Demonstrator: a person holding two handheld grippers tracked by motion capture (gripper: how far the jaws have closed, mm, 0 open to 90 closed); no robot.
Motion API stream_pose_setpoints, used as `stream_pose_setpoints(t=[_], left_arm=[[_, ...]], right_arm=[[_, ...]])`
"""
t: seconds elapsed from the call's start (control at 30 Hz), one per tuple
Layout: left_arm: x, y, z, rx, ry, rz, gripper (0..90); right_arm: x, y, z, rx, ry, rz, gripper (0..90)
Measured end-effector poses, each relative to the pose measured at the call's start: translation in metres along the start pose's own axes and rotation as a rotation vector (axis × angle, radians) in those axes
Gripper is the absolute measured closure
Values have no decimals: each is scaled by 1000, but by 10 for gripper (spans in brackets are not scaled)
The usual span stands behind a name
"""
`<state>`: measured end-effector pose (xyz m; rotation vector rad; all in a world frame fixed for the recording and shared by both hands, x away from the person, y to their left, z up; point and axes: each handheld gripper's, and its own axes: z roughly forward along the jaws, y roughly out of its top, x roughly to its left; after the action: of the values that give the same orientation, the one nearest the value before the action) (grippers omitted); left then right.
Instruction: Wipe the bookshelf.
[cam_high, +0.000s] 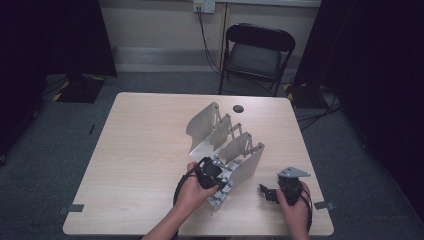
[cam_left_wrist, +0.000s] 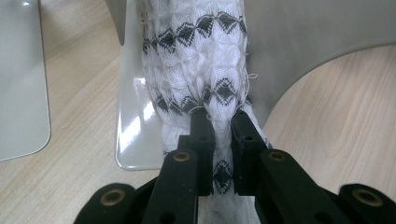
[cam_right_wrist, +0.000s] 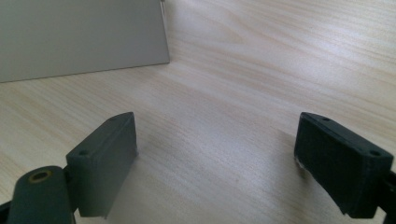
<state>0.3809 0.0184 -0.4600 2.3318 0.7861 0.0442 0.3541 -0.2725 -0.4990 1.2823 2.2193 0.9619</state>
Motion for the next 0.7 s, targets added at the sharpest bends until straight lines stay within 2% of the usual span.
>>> stream_pose_setpoints(t=[0.13,0.2,0.33,0.4,0.43,0.47,0.6,0.7], left_arm=[[3,3,-8,-16,7,-4,823],[3,10,-15,-48,11,-9,823],[-1,26,-30,-101,22,21,823],[-1,30,-33,-116,20,22,822],[-2,38,-36,-148,36,26,821],[-2,41,-37,-154,37,29,821],[-3,46,-32,-140,41,30,819],[-2,40,-16,-97,40,27,819]], right_arm=[[0,0,0,0,1,0,124],[0,0,0,0,1,0,124],[0,0,0,0,1,0,125],[0,0,0,0,1,0,124],[0,0,0,0,1,0,124],[0,0,0,0,1,0,125],[0,0,0,0,1,0,124],[0,0,0,0,1,0,124]])
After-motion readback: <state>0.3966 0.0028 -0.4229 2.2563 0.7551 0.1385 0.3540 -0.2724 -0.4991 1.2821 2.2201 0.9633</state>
